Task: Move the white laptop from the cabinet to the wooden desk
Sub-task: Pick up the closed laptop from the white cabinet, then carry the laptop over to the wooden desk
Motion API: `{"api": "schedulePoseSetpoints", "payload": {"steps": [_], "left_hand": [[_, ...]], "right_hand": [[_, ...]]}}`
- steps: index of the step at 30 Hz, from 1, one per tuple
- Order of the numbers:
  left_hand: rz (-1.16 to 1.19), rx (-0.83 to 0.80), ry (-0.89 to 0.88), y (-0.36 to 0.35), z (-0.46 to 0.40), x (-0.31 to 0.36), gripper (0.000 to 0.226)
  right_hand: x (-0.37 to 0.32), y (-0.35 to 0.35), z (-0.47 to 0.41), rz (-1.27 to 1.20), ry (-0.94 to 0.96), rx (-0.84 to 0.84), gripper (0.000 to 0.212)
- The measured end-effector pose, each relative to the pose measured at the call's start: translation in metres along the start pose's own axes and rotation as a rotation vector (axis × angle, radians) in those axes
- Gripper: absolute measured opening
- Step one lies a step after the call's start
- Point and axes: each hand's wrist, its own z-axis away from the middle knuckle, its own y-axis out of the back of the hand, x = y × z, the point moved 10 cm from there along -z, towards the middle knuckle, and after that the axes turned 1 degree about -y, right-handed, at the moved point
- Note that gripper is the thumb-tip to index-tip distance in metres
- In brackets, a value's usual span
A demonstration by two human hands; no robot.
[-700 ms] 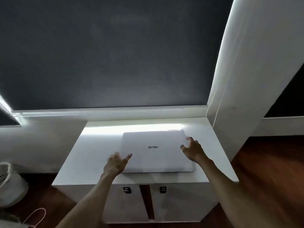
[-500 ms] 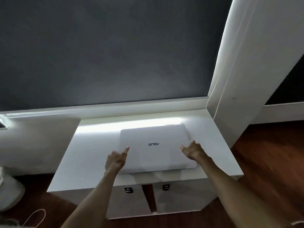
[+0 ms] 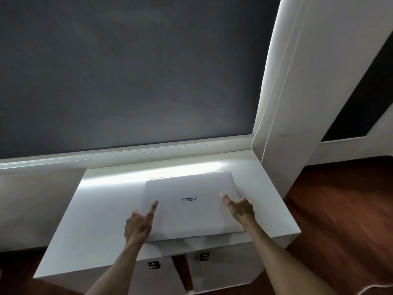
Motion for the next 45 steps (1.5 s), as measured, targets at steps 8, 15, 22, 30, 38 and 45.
{"api": "schedulePoseSetpoints", "payload": {"steps": [8, 15, 22, 30, 38, 45], "left_hand": [[0.105, 0.009, -0.129, 0.001, 0.024, 0.053, 0.088], [0.234, 0.007, -0.272, -0.008, 0.071, 0.147, 0.074], [0.329, -0.028, -0.464, -0.034, 0.162, 0.261, 0.074], [0.428, -0.157, -0.679, -0.099, 0.291, 0.364, 0.076], [0.509, -0.4, -0.822, -0.2, 0.413, 0.43, 0.071], [0.494, -0.649, -0.872, -0.316, 0.516, 0.484, 0.076]], "right_hand": [[0.008, 0.068, 0.026, -0.18, 0.056, 0.134, 0.089], [0.02, 0.173, 0.051, -0.36, 0.199, 0.316, 0.072], [0.067, 0.306, 0.079, -0.476, 0.247, 0.492, 0.077], [0.171, 0.437, 0.133, -0.598, 0.263, 0.699, 0.054], [0.296, 0.526, 0.182, -0.645, 0.169, 0.928, 0.057], [0.405, 0.593, 0.217, -0.591, 0.001, 1.168, 0.064]]}}
